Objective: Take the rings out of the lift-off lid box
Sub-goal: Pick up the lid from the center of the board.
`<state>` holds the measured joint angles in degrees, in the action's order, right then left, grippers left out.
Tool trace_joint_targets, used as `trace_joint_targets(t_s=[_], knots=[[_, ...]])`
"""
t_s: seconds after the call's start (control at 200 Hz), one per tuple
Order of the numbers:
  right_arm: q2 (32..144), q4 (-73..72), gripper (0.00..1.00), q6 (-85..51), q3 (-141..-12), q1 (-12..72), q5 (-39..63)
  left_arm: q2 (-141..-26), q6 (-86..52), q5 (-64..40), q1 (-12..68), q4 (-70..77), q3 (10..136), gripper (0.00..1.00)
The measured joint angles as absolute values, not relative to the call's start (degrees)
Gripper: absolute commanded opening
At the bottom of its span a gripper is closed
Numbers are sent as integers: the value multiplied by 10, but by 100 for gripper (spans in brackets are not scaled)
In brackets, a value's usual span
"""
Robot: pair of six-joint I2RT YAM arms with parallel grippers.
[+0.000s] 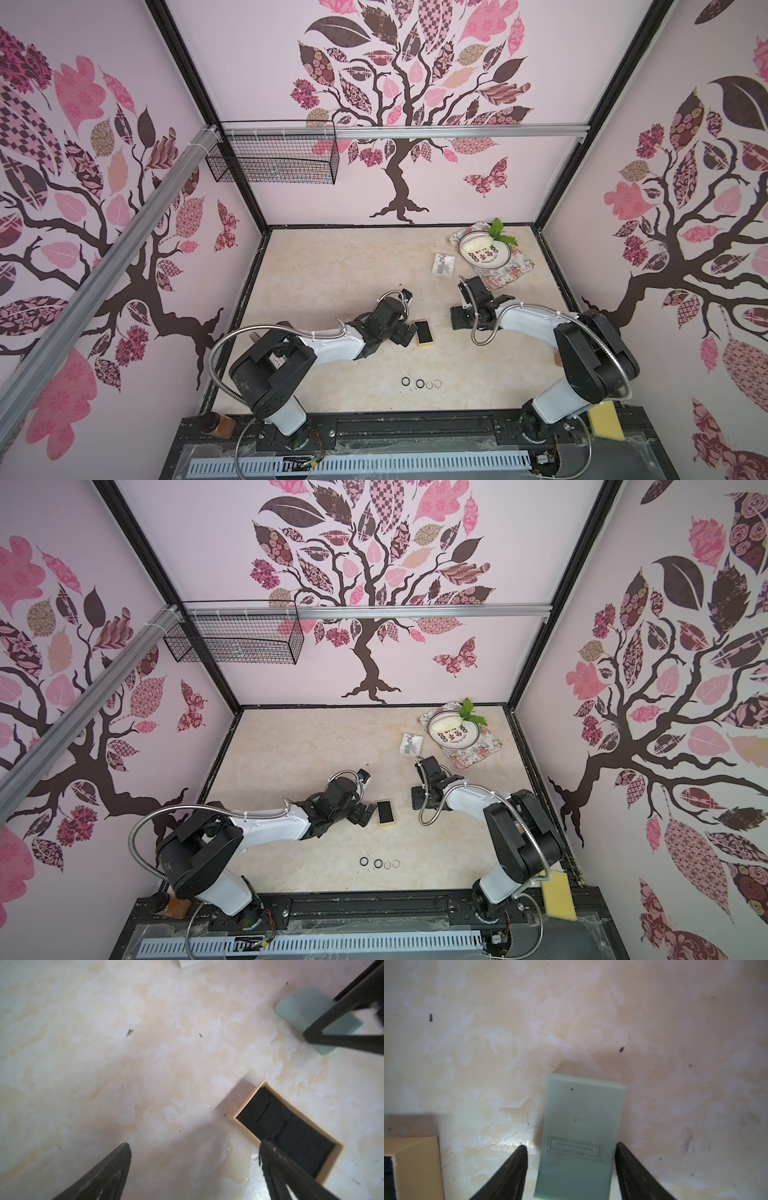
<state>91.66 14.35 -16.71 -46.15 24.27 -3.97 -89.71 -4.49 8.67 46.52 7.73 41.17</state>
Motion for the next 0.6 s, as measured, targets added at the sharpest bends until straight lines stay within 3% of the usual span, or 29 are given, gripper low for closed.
trace_joint_targets(t_s=[0.18,0.415,0.6], knots=[[925,147,51,-166,-467,242,-45,-775,-45,83,465,71,355,98],[917,171,50,-166,-470,243,-45,-630,-43,62,465,36,298,98],[868,215,50,-169,-471,263,-45,-581,-33,57,465,10,276,98]])
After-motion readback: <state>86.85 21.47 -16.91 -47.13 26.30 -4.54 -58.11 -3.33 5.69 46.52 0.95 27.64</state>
